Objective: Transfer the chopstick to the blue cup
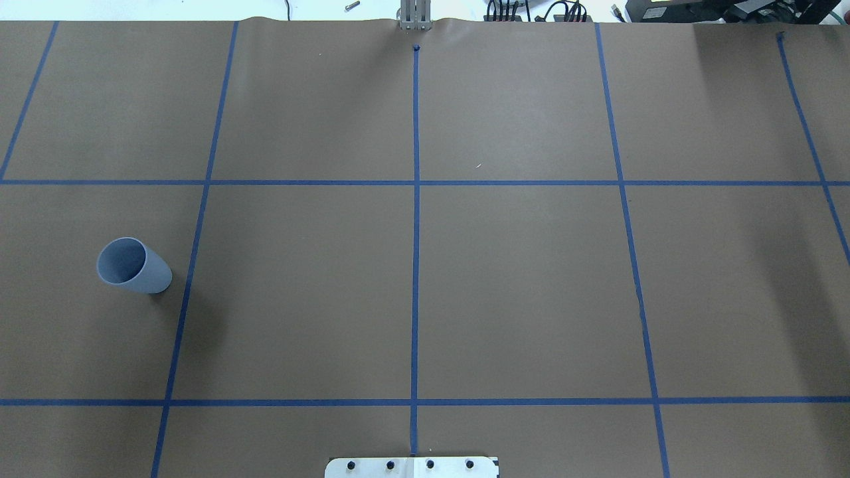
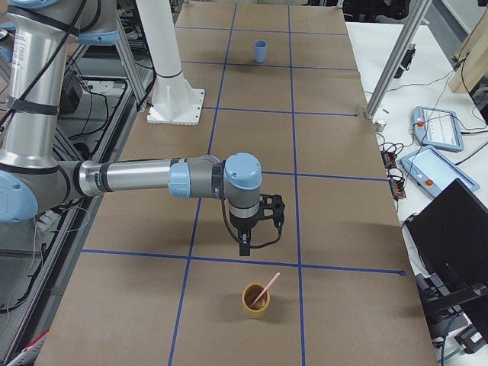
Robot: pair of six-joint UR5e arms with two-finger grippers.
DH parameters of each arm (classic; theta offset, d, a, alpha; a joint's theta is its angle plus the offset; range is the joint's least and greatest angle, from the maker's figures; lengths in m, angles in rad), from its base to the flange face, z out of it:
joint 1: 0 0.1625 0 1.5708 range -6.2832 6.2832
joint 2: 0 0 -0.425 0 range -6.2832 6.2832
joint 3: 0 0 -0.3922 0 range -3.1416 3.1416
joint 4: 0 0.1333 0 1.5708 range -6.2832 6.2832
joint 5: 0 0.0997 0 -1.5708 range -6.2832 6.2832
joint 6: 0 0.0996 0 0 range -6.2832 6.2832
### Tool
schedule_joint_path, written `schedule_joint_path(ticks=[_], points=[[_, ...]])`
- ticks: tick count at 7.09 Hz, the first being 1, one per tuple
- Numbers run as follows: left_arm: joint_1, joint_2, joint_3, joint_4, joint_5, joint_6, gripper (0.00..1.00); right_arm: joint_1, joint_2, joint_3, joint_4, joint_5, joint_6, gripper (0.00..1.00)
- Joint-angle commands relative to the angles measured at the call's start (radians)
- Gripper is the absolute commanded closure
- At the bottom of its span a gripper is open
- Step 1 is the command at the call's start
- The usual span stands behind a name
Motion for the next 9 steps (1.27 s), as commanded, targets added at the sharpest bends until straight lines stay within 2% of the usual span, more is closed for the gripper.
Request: schedule_joint_path(ticks=[1, 4, 6, 7, 8, 9], points=[[0.009, -0.005, -0.004, 0.003, 0.0, 0.0, 0.02, 0.0, -0.002, -0.001, -0.001, 0.0, 0.0, 0.0], [0.012, -0.005, -0.046, -0.024, 0.002, 0.0, 0.02, 0.0, -0.003, 0.039, -0.001, 0.003, 0.0, 0.0], [0.012, -0.008, -0.058, -0.125, 0.002, 0.0, 0.02, 0.0, 0.015, 0.04, 0.0, -0.001, -0.002, 0.0], [0.012, -0.009, -0.051, -0.235, 0.002, -0.002, 0.02, 0.001, 0.031, 0.054, 0.002, 0.002, 0.001, 0.0], [0.012, -0.012, -0.023, -0.397, 0.006, -0.009, 0.02, 0.0, 0.078, 0.043, 0.002, -0.003, 0.011, 0.0], [0.012, -0.034, 0.058, -0.543, 0.0, -0.02, 0.02, 0.005, 0.087, 0.045, 0.0, 0.008, 0.011, 0.0]])
